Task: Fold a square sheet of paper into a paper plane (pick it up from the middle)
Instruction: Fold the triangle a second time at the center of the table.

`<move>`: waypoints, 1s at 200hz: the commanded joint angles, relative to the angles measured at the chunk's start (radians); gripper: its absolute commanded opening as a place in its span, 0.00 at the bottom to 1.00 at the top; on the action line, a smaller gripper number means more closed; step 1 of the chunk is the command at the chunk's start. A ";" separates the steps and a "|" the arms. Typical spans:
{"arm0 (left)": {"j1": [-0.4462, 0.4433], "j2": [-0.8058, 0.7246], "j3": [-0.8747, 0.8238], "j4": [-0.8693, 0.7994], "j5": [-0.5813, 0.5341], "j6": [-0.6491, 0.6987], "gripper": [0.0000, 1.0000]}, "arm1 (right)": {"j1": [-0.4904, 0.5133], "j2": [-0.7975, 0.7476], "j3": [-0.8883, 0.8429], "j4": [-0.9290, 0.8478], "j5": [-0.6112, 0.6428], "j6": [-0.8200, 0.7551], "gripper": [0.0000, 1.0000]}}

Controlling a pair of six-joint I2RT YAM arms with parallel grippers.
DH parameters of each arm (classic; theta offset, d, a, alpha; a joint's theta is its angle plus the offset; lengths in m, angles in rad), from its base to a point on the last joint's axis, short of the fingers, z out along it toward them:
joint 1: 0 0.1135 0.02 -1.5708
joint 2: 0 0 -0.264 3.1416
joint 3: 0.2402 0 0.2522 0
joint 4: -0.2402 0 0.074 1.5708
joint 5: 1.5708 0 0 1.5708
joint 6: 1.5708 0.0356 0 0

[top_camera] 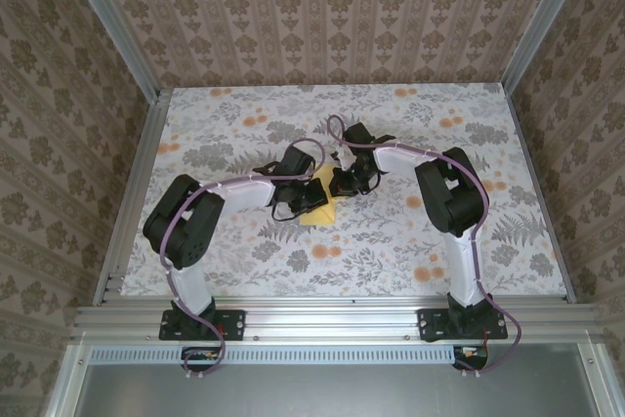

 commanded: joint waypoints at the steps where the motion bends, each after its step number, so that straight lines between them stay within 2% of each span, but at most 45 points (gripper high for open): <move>1: 0.006 0.024 0.006 -0.024 -0.009 -0.012 0.10 | 0.006 0.069 -0.002 -0.047 0.066 0.017 0.07; 200: 0.002 0.041 0.003 -0.018 0.004 -0.014 0.10 | 0.000 0.118 0.042 -0.073 0.057 0.110 0.06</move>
